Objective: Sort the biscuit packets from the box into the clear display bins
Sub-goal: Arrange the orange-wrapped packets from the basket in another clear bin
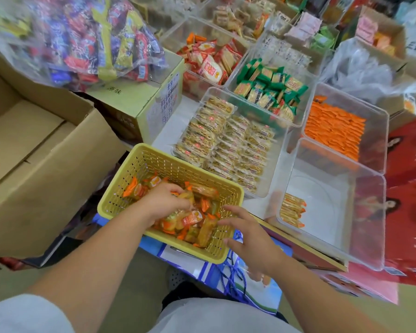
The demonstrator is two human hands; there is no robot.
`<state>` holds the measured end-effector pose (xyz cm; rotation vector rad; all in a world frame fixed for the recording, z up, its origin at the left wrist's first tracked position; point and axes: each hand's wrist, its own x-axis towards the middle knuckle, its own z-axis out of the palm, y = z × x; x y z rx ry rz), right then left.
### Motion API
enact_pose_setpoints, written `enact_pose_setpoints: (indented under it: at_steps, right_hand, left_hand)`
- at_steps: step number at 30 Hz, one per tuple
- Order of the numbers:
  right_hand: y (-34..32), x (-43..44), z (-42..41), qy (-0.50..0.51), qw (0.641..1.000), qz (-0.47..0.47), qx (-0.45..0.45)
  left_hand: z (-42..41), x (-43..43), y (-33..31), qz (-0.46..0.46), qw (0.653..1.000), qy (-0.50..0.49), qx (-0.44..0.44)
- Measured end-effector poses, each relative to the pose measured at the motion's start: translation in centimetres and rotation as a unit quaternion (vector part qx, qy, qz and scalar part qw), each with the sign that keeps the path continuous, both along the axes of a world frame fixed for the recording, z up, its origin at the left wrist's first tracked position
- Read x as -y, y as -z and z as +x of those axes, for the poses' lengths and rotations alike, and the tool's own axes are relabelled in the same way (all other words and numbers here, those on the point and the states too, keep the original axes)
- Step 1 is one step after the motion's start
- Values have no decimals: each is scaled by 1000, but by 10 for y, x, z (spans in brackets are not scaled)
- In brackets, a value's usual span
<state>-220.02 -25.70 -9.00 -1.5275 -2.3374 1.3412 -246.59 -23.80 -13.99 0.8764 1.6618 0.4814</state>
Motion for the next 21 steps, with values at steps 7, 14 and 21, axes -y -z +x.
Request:
enact_pose_setpoints:
  at_steps: [7, 14, 21]
  right_hand:
    - [-4, -6, -23, -103, 923, 363, 80]
    - [14, -42, -84, -332, 868, 121, 349]
    - [26, -40, -103, -383, 793, 153, 449]
  left_hand:
    - [-36, 55, -61, 101, 942, -231, 220]
    - [-35, 108, -75, 95, 844, -348, 397]
    - [-21, 141, -70, 64, 812, -406, 415]
